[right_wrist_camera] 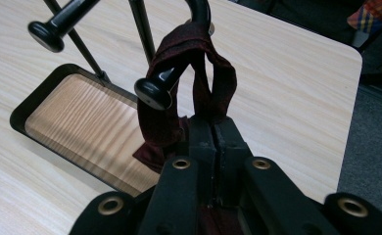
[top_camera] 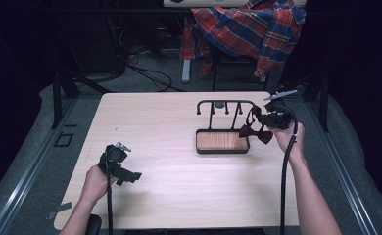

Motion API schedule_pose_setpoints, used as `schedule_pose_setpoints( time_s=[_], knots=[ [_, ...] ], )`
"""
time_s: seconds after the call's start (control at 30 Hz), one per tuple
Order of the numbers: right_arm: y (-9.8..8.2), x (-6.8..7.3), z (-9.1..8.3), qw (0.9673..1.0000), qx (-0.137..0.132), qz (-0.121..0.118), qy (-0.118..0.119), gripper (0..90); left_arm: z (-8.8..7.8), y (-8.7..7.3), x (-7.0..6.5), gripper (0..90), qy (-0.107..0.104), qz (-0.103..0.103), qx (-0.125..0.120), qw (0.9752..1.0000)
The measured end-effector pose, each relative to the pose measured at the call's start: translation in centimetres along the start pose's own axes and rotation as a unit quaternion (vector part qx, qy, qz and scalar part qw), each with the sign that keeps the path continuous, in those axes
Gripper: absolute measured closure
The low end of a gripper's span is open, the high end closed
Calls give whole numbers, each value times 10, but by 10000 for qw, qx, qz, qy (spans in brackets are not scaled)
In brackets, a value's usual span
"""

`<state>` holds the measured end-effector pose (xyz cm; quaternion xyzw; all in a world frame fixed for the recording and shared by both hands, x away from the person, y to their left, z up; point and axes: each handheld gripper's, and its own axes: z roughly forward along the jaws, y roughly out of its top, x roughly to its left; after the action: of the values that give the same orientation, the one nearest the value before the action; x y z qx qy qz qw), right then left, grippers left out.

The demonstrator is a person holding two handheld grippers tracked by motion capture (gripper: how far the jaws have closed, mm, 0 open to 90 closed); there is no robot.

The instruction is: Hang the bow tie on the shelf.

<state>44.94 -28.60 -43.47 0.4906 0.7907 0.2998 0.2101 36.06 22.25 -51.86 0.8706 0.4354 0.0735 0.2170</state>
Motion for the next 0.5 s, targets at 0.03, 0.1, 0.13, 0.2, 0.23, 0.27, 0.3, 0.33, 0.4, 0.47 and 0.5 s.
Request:
schedule_pose_setpoints(
  time_s=[0.03, 0.1, 0.13, 0.2, 0.23, 0.27, 0.3, 0.33, 0.4, 0.47, 0.5],
  knots=[
    [0, 0, 0, 10000, 0, 0, 0, 882, 0, 0, 0, 2, 0, 0, 0, 10000],
    [0, 0, 1, 10000, 24, -12, 41, 881, 0, 0, 0, 2, -16, -4, -17, 10000],
    [-1, 0, 2, 10000, 11, 4, 34, 881, 0, 0, 0, 2, -19, -5, -31, 10000],
    [-2, -1, 3, 9999, 15, 26, 106, 881, 0, 0, 0, 2, -26, -10, -37, 10000],
    [-2, 0, 4, 9999, 15, 37, 99, 880, 0, 0, 0, 2, -33, -11, -37, 10000],
    [-2, 1, 5, 9999, 69, 46, 150, 880, 0, 0, 0, 2, -33, -8, -38, 10000],
    [-2, 2, 6, 9999, 57, 31, 152, 880, 0, 0, 0, 1, -35, -6, -37, 10000],
    [-2, 3, 7, 9999, 60, 31, 151, 880, 0, 0, 0, 2, -35, -6, -37, 10000],
    [-2, 4, 8, 9998, 92, 7, 175, 879, 0, 0, 0, 2, -51, -8, -38, 10000],
    [-3, 4, 10, 9997, 124, 5, 197, 874, 0, 0, 0, 2, -59, 8, -34, 10000],
    [-3, 5, 10, 9997, 136, 18, 204, 868, 0, 0, 0, 2, -59, 8, -34, 10000]
  ],
)
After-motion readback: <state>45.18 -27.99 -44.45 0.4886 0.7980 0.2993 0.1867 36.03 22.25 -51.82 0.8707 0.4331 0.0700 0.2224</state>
